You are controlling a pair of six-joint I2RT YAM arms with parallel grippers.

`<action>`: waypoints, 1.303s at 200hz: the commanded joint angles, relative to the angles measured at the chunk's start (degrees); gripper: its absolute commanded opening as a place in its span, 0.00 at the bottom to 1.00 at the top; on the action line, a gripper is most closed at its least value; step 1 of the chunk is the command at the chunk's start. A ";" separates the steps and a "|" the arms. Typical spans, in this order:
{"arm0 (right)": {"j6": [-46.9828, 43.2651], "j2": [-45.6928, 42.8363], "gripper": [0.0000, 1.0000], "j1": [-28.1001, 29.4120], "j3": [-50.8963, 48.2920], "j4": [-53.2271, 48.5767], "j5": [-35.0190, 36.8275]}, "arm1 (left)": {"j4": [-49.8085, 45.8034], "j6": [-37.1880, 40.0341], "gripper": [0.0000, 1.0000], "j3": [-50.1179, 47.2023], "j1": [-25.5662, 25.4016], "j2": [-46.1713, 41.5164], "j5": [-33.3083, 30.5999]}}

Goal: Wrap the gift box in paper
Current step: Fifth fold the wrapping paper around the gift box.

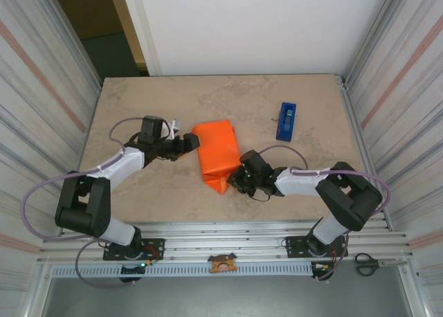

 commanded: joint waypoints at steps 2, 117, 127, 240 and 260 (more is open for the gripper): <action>0.91 -2.26 0.20 -0.12 -0.48 -1.16 0.55 | -2.96 4.85 0.80 -0.47 0.24 -3.62 -1.88; 2.00 -3.46 0.10 -0.82 -1.26 1.28 -1.29 | 0.52 19.40 0.81 -4.03 -1.73 -11.68 -5.81; 2.22 -3.58 0.09 -0.95 -1.19 1.56 -1.30 | 2.26 24.09 0.82 -5.44 -2.62 -13.80 -6.29; 5.54 -4.21 0.07 -2.98 -1.05 6.82 -2.84 | 0.11 72.13 0.91 -11.91 -21.39 -19.16 -19.44; 5.47 -3.74 0.07 -3.19 -0.59 6.46 -2.95 | 0.14 74.49 0.93 -12.26 -24.60 -18.28 -23.88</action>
